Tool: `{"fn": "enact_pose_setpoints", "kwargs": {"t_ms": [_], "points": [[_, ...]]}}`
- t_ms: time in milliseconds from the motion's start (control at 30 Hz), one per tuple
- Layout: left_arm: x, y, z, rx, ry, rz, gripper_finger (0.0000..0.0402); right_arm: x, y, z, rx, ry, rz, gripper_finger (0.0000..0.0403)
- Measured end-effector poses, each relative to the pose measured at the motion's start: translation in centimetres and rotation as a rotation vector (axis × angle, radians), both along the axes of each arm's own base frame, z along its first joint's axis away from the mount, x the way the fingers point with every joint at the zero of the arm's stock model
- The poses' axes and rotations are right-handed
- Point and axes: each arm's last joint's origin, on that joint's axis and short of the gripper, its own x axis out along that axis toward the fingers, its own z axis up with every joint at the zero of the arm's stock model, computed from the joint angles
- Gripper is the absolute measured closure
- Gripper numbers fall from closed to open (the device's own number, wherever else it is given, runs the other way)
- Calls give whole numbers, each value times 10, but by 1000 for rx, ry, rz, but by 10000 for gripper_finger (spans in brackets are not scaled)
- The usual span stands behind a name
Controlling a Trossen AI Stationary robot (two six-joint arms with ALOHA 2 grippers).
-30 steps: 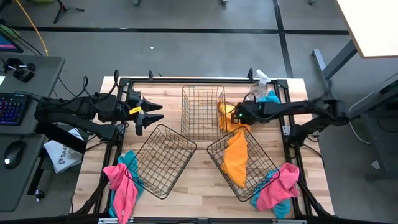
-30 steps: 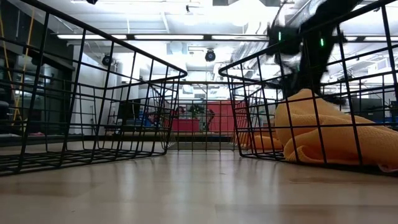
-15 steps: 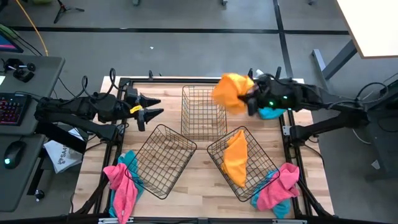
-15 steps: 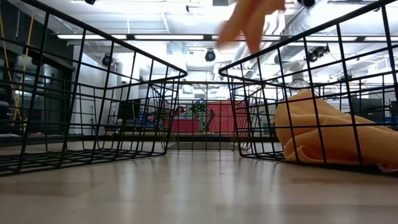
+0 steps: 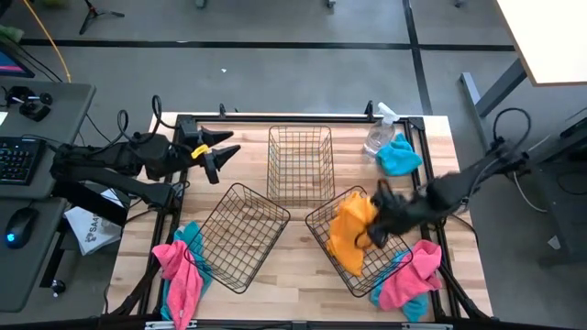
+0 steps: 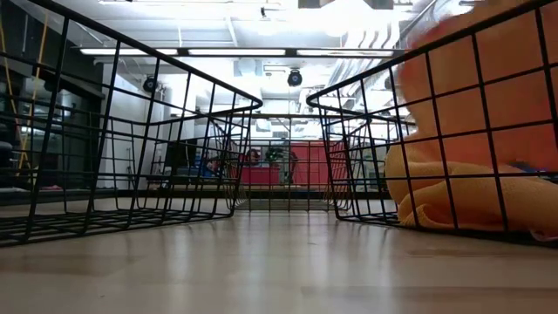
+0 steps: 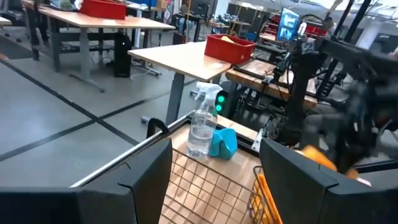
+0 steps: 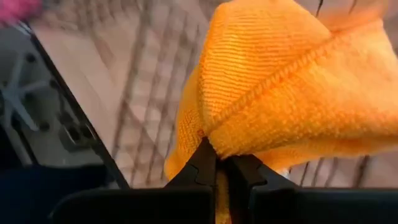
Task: Sort microfiber towel by color & place in baskets
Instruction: Put the orange microfiber cloth into the bottom right wire basket, then put the top right blue microfiber cloth into the top wire basket
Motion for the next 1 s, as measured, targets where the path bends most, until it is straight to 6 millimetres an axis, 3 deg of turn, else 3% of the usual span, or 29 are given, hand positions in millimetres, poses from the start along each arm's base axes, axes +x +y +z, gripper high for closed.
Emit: {"fn": "enact_pose_setpoints", "kwargs": {"t_ms": [267,433,567,800,900,1000], "points": [[0,1,0,29,14,1,172,17,27,-68,264,119,19,375],[0,1,0,30,14,-5,172,22,30,-79,402,241,107,308],[0,0,0,51,26,-21,172,28,27,-61,424,193,166,245],[0,2,0,57,30,-10,172,23,10,-7,364,256,247,161],[0,4,0,56,28,1,172,21,-5,20,217,222,199,143],[0,5,1,55,17,7,172,16,-28,41,-34,194,-12,138]]}}
